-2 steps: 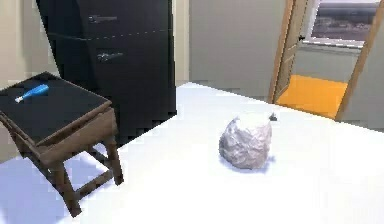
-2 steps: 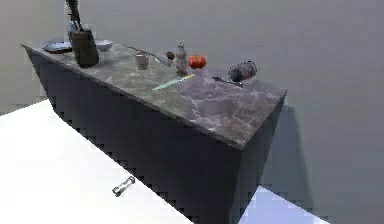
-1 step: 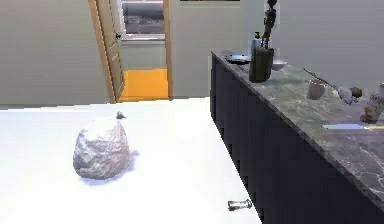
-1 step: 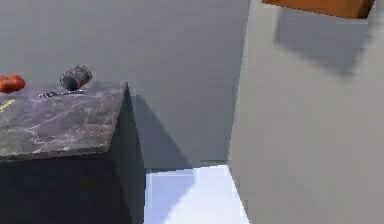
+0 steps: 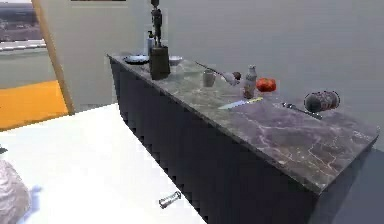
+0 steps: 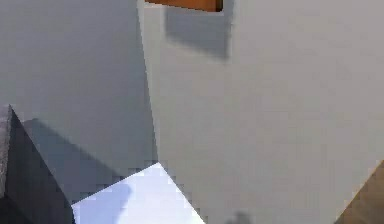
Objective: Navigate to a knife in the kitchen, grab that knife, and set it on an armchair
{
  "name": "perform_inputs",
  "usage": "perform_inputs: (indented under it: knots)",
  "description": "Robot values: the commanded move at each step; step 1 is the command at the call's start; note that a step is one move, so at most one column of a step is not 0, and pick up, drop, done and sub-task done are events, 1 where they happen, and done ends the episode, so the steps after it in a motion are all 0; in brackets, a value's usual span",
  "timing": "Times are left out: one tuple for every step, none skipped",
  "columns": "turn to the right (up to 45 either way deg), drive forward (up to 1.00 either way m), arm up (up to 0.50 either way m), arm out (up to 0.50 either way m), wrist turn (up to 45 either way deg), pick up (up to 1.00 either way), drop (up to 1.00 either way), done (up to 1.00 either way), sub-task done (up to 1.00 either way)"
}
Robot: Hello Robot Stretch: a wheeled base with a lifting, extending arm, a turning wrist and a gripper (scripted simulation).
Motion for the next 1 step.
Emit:
perform_inputs:
  knots:
    - [0.0,0.50,0.00,0.00,0.0,0.00,0.00,0.00,0.00]
